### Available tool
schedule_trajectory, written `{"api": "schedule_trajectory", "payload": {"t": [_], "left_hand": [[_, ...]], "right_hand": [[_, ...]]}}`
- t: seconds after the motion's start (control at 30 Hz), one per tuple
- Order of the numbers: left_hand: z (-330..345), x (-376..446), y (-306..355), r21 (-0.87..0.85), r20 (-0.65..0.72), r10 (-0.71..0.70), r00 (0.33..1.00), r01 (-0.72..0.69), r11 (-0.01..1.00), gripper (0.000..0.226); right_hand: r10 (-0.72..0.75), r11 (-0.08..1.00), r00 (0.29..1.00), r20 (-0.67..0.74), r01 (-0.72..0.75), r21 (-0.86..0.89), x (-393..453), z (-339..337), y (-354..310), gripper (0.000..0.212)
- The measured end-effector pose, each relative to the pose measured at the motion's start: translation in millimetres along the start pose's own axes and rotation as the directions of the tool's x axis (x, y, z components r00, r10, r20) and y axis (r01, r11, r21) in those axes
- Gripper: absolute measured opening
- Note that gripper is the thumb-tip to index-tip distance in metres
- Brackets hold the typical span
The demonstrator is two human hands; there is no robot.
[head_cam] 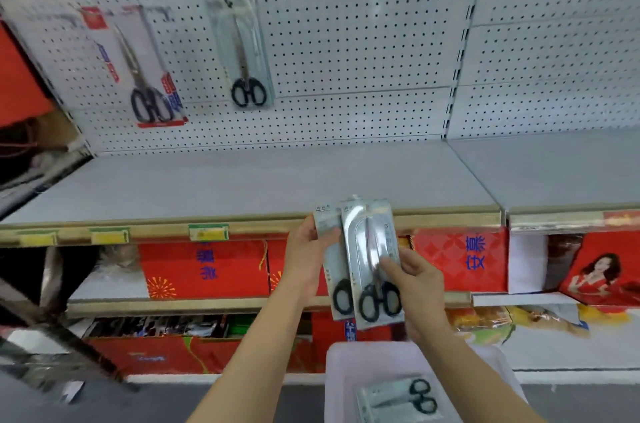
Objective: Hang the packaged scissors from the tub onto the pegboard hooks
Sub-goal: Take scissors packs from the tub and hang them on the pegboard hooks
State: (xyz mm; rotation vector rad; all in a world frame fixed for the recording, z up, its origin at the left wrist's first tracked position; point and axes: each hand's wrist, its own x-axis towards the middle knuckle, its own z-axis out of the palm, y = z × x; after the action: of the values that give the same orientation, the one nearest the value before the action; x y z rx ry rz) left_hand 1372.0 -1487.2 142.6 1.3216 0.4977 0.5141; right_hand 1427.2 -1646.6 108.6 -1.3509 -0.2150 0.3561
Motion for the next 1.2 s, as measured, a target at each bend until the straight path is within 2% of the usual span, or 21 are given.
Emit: {"api": "schedule_trajectory", "payload": {"t": [0.2, 0.37, 0.5, 0.6, 0.73, 1.2], "left_hand": [[-21, 8, 79, -0.002, -0.123, 0.203, 0.971, -0.204, 0.979, 0.016], [-40, 35, 142, -0.045, -0.258, 0.33, 0.908, -0.352, 0.935, 0.012], [-53, 57, 191, -0.088, -0.296, 0.412, 0.862, -0.454, 0.887, 0.019], [-62, 77, 221, -0.041, -0.318, 0.477, 0.819, -0.515, 0.856, 0.034], [-73, 107, 247, 0.034, -0.304, 0.538, 0.786, -0.556, 0.831, 0.057], [-83, 194, 263, 0.096, -0.33, 0.547, 0.769, -0.549, 0.83, 0.059]], "right_hand": [[-0.109, 0.994, 0.994, 0.022, 0.108, 0.02, 16, 61, -58, 0.015], [-0.226, 0.968, 0.974, 0.027, 0.221, 0.121, 30, 119, -104, 0.017], [-0.237, 0.944, 0.969, -0.066, 0.246, 0.22, 48, 160, -134, 0.041], [-0.316, 0.917, 0.944, -0.093, 0.329, 0.227, 59, 181, -151, 0.049], [-0.438, 0.881, 0.892, -0.108, 0.45, 0.144, 69, 203, -165, 0.055], [-0.498, 0.853, 0.852, -0.161, 0.515, 0.089, 112, 236, -165, 0.056]]}}
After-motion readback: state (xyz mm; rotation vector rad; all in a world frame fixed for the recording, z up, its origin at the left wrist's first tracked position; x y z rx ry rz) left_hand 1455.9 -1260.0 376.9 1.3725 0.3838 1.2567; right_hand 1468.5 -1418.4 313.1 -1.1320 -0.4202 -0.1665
